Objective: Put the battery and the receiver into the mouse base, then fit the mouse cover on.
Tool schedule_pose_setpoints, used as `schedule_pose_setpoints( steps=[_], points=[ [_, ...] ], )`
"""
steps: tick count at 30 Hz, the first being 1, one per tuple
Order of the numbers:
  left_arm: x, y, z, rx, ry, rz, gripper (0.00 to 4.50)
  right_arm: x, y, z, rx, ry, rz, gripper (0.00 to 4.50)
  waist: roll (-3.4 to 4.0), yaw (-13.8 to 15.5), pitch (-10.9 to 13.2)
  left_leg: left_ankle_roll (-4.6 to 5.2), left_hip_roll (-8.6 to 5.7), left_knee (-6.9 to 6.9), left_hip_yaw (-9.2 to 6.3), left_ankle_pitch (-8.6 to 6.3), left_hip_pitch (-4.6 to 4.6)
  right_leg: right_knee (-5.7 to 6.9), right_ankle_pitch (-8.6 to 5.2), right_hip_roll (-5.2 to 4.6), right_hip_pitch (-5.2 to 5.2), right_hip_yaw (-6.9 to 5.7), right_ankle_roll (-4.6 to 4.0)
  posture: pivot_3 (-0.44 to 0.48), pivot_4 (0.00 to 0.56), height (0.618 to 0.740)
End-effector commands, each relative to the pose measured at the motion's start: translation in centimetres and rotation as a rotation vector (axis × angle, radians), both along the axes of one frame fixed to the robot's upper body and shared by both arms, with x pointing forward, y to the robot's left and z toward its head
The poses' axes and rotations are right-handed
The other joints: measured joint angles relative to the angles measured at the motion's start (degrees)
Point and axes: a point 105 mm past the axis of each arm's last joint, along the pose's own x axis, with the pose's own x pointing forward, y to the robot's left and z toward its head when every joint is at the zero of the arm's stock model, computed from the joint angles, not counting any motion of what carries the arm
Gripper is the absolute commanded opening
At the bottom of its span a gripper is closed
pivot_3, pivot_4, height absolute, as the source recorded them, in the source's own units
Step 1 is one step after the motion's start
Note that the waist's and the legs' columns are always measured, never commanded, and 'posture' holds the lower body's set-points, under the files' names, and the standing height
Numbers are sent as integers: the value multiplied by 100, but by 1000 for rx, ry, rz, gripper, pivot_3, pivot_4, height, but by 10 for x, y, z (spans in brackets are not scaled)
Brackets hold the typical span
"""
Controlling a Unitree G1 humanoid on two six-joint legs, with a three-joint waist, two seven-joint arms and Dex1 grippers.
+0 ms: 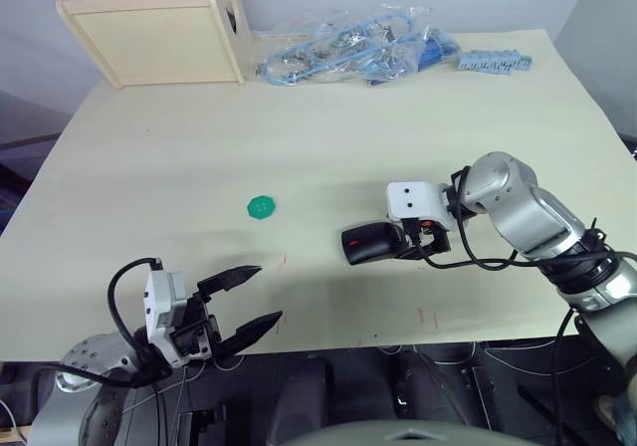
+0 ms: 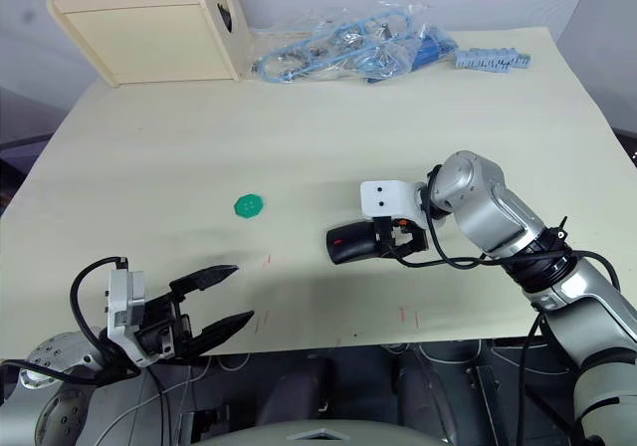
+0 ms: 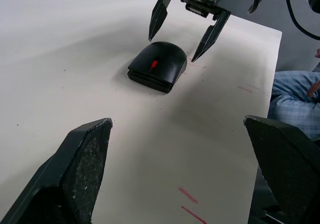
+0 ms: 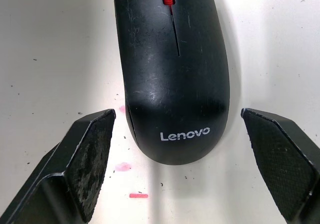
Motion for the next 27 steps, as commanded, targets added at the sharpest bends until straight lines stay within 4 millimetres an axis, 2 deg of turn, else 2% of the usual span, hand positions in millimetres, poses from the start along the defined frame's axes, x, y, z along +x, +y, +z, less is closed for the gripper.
schedule_pose_setpoints(
  steps=[1, 7, 9, 10, 12, 14, 19, 27],
  points=[
    [-1, -3, 8, 4, -36, -19, 4500, -6, 8, 30, 120, -21, 50, 4238, 0, 0, 0, 0, 0, 0, 0, 0, 0, 0, 0, 0, 0, 0, 0, 0, 150, 740],
    [0, -3, 9, 4, -38, -18, 4500, -18, 26, 50, 355, 44, 120, 4238, 0, -7, 0, 0, 1, -1, -1, 0, 0, 0, 0, 1, 0, 1, 0, 0, 150, 740],
    [0, -3, 9, 6, -39, -20, 4500, -19, 31, 45, 356, 57, 122, 4238, 0, -4, 0, 0, 1, -1, -2, 0, 0, 2, 0, 1, 0, 0, 0, 0, 150, 740],
    [0, -3, 10, 7, -40, -22, 4500, -19, 33, 43, 350, 57, 119, 3713, 0, -3, 0, 0, 1, -1, -2, 0, 0, 2, 0, 1, 0, 0, 0, 0, 150, 740],
    [1, -2, 10, 9, -41, -23, 4500, -25, 42, 41, 338, 72, 148, 3016, 0, 3, 0, 0, 0, 0, -1, 0, 0, 1, 0, -1, 0, 0, 0, 0, 150, 740],
    [1, -2, 11, 11, -43, -24, 4500, -26, 49, 39, 333, 69, 150, 2042, 0, 1, 0, 0, 0, -1, -1, 0, 0, 1, 0, 0, 0, 0, 0, 0, 150, 740],
    [2, -2, 11, 13, -45, -23, 4500, -27, 61, 29, 305, 79, 165, 2042, 0, -3, 0, 0, 0, -1, -1, 0, 0, 1, 0, 0, -1, 0, 0, 0, 150, 740],
    [1, -1, 10, 14, -42, -18, 4500, -15, 71, 17, 269, 66, 128, 2042, 0, -8, 0, 0, -1, -1, -2, 0, -1, 1, 0, 0, -2, 0, 0, 0, 150, 740]
  ],
)
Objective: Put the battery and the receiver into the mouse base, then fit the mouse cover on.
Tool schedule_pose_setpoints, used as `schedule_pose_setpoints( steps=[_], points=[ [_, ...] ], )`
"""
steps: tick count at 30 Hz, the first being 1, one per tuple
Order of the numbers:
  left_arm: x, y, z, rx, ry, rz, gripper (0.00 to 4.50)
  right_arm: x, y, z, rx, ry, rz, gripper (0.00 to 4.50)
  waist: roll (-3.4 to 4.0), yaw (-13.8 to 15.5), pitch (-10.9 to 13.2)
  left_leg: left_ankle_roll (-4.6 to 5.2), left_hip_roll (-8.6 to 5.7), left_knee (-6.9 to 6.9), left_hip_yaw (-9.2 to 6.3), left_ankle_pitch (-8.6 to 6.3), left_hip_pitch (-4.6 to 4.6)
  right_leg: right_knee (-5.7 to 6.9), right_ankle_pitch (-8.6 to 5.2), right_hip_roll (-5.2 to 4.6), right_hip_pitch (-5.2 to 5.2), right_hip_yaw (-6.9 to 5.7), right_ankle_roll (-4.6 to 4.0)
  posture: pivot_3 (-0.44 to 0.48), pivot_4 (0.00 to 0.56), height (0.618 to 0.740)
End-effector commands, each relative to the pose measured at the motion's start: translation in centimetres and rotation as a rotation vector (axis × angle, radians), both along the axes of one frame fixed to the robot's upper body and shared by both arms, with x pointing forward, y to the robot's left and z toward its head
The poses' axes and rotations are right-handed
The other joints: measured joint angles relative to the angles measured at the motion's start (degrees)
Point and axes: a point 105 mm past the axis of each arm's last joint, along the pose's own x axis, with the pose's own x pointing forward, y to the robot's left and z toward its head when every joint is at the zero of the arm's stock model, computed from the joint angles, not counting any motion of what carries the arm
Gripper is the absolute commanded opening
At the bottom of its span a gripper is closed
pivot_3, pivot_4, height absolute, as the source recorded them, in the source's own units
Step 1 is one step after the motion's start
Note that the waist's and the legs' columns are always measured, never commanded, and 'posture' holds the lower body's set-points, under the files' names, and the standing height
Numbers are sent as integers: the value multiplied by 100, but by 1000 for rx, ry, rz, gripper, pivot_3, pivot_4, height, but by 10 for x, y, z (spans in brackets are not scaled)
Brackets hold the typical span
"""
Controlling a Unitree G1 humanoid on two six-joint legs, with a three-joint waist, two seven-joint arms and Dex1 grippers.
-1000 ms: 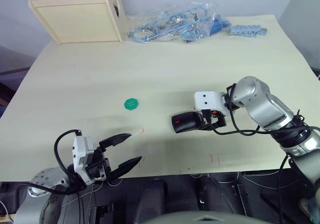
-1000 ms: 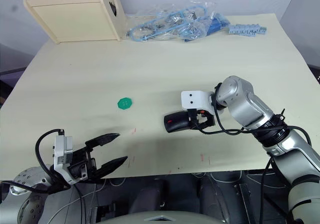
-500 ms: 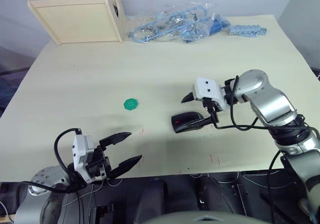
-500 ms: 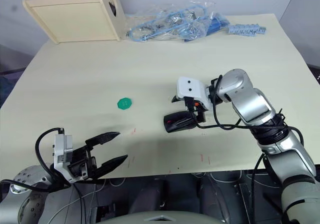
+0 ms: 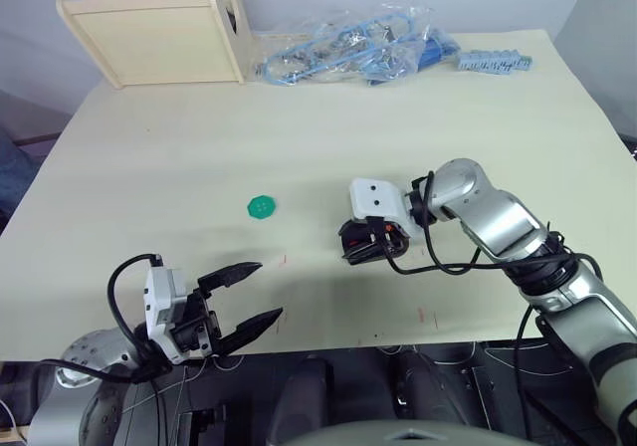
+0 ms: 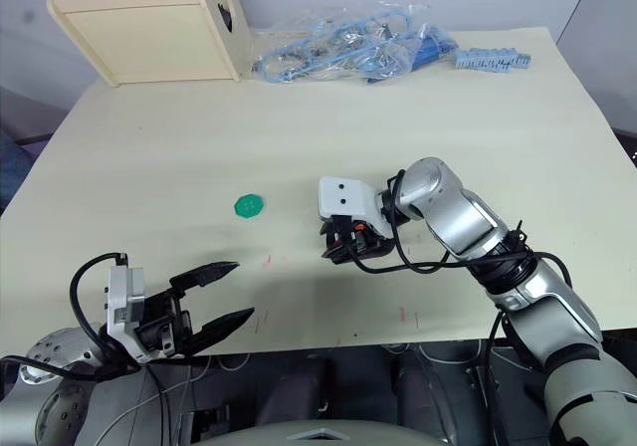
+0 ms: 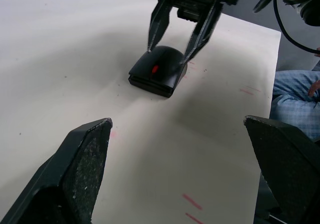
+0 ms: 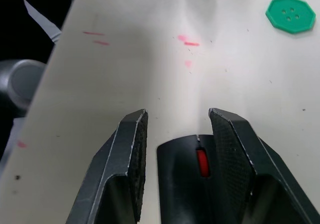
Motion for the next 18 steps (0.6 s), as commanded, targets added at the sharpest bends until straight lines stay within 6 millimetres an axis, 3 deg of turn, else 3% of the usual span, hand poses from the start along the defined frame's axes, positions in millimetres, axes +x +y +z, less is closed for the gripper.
schedule_pose_setpoints(
  steps=[1, 18],
  points=[
    [-1, -1, 7, 9, -31, -10, 4500, 2, 8, 6, 0, -46, 13, 2042, 0, -2, 0, 0, 0, 0, -1, 0, 0, 0, 0, 0, 0, 0, 0, 0, 150, 740],
    [-4, -3, 5, 7, -24, -10, 4500, 10, 8, -2, -41, -31, -16, 2042, 1, -4, 0, 0, 0, -1, -1, 0, -1, 0, 0, 1, -2, 0, 0, 0, 150, 740]
  ],
)
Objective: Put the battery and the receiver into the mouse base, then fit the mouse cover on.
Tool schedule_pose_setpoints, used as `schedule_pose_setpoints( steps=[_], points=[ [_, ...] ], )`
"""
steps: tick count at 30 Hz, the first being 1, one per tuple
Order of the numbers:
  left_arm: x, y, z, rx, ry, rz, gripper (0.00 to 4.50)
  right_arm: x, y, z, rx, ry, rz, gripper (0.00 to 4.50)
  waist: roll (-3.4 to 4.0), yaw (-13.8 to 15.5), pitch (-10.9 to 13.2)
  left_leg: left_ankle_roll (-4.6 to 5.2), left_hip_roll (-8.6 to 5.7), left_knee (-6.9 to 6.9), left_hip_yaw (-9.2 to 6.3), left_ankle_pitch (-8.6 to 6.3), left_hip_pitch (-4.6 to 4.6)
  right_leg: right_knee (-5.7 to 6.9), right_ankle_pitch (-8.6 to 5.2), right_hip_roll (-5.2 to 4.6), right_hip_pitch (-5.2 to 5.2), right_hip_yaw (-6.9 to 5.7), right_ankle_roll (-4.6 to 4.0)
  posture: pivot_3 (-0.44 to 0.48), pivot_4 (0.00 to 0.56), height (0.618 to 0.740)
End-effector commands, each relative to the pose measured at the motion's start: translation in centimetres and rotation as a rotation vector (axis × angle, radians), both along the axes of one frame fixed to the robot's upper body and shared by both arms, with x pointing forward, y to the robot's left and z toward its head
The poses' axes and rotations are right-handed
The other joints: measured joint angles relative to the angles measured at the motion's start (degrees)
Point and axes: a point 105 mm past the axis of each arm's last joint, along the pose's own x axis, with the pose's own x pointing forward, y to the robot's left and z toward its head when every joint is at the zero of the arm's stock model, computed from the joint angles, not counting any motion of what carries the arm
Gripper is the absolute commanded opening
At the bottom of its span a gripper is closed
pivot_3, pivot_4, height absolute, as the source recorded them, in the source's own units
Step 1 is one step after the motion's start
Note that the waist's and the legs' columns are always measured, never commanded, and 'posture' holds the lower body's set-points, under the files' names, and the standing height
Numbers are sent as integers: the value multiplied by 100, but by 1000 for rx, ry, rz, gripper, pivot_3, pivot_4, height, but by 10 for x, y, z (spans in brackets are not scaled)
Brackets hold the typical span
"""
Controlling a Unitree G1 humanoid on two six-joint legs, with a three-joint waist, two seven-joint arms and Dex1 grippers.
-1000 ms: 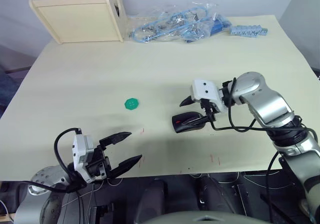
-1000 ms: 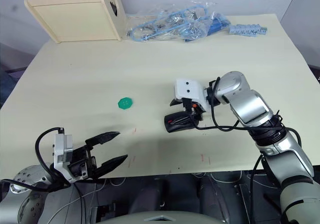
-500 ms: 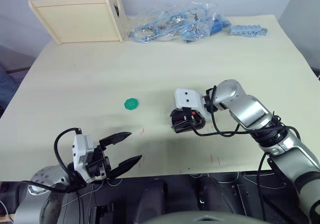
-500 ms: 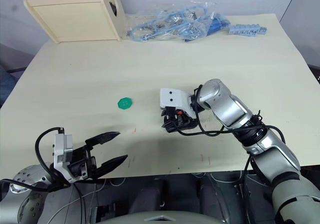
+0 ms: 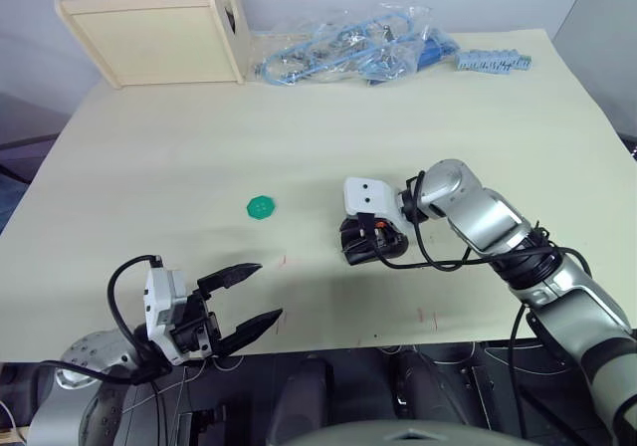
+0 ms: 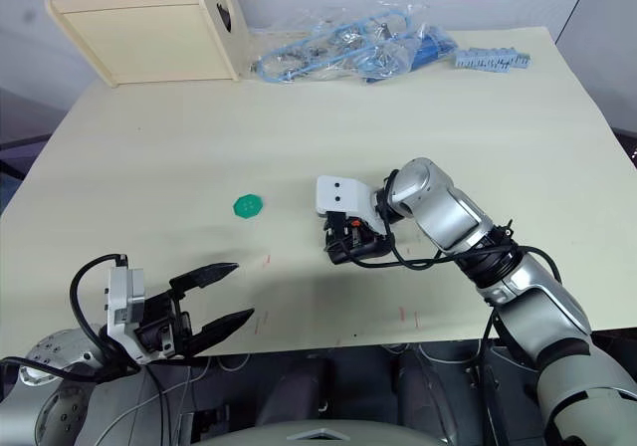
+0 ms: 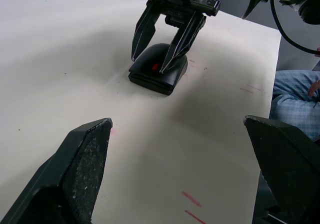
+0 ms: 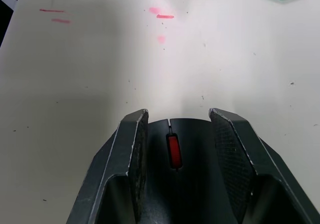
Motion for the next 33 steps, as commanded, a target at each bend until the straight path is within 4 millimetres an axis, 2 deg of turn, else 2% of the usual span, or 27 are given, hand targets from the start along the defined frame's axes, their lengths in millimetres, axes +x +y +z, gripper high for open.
schedule_pose_setpoints(
  steps=[1, 9, 33],
  points=[
    [-3, -4, 7, 6, -30, -16, 4500, 0, 6, 9, 7, -37, 27, 2042, 0, 0, 0, 0, 0, 0, 0, 0, 0, 0, 0, 0, 0, 0, 0, 0, 150, 740],
    [-5, -4, 6, 6, -27, -15, 4500, 1, 4, 2, -17, -12, 16, 2042, 0, -2, 0, 0, 0, 0, 0, 0, 0, 0, 0, 0, 0, 0, 0, 0, 150, 740],
    [-5, -4, 5, 4, -18, -13, 4500, 0, -13, -40, -69, 103, -7, 2042, -3, 21, -6, 0, -1, 0, 0, 0, 7, 0, 0, -1, 7, 0, 0, 0, 150, 740]
  ],
)
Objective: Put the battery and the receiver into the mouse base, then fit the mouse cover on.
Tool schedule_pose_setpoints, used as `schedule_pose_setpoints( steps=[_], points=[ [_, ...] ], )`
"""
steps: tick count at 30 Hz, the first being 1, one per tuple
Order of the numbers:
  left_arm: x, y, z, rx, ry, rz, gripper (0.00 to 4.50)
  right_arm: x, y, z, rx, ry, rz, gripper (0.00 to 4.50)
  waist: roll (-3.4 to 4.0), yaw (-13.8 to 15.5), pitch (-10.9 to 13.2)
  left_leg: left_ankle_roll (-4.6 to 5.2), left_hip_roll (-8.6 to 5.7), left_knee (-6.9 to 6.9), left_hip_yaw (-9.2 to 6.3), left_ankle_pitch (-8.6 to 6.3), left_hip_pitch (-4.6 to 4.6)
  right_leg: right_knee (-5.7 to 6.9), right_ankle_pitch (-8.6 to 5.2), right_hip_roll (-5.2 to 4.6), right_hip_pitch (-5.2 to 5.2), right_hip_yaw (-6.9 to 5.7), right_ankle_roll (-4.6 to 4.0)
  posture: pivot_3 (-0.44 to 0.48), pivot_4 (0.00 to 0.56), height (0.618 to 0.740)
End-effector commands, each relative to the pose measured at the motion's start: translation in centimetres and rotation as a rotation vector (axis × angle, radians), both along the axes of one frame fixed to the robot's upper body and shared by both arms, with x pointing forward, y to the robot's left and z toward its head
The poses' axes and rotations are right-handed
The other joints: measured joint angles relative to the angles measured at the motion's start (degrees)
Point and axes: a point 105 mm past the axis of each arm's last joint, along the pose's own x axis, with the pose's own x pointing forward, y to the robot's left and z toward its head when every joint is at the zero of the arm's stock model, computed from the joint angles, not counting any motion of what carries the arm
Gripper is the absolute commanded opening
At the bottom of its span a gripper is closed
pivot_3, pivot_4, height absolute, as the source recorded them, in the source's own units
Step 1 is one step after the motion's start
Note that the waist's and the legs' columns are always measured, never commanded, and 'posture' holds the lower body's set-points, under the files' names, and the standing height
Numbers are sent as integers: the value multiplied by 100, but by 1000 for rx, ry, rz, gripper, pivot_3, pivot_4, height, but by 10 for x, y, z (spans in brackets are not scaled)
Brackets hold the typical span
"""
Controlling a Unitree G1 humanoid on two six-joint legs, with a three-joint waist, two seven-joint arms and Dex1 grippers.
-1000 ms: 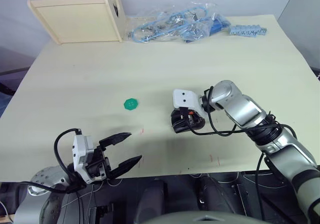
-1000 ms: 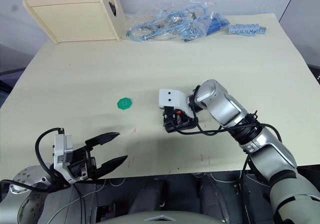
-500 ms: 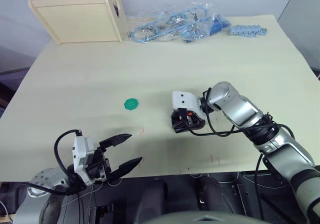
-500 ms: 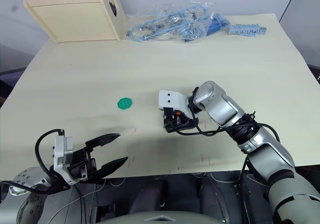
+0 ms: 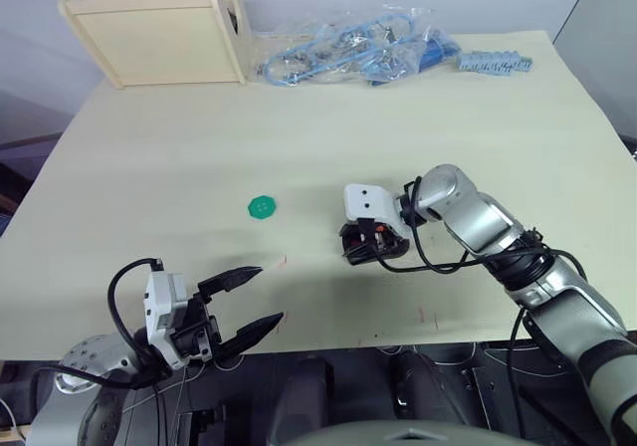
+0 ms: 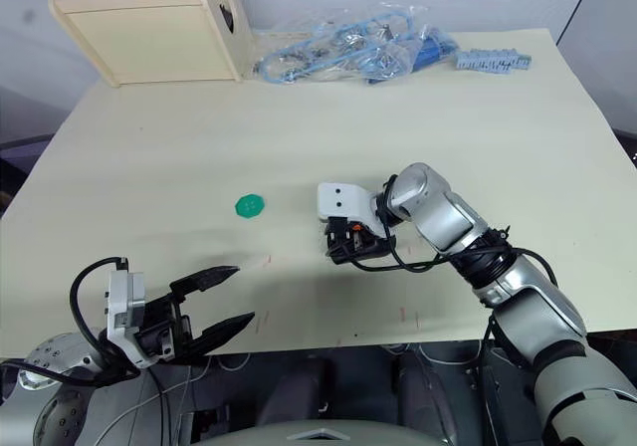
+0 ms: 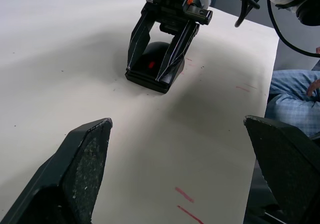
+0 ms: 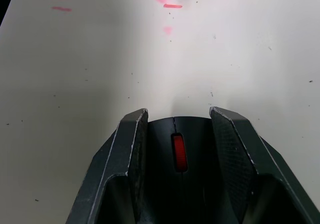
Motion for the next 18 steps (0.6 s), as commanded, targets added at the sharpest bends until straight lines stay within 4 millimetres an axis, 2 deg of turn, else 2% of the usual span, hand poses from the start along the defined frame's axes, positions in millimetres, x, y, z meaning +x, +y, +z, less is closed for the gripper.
schedule_pose_setpoints(
  steps=[1, 9, 18],
  points=[
    [-2, -2, 6, 3, -25, -10, 4500, -3, -12, -25, -54, 84, -28, 2042, -1, 5, -3, 0, 0, 0, 0, 0, 1, 0, 0, 0, 1, 0, 0, 0, 150, 740],
    [-1, -2, 6, 6, -26, -13, 4500, -1, -24, -46, -101, 100, -57, 2042, -2, 21, -19, 0, 0, -6, 1, -1, 60, -10, -2, 0, 59, -1, -1, 0, 150, 740],
    [-1, -1, 7, 7, -26, -18, 4500, -2, -34, -62, -155, 136, -95, 2042, 1, 56, -95, 0, 0, -9, -3, -2, 74, -21, -4, 0, 82, -8, -1, 0, 150, 740]
  ],
)
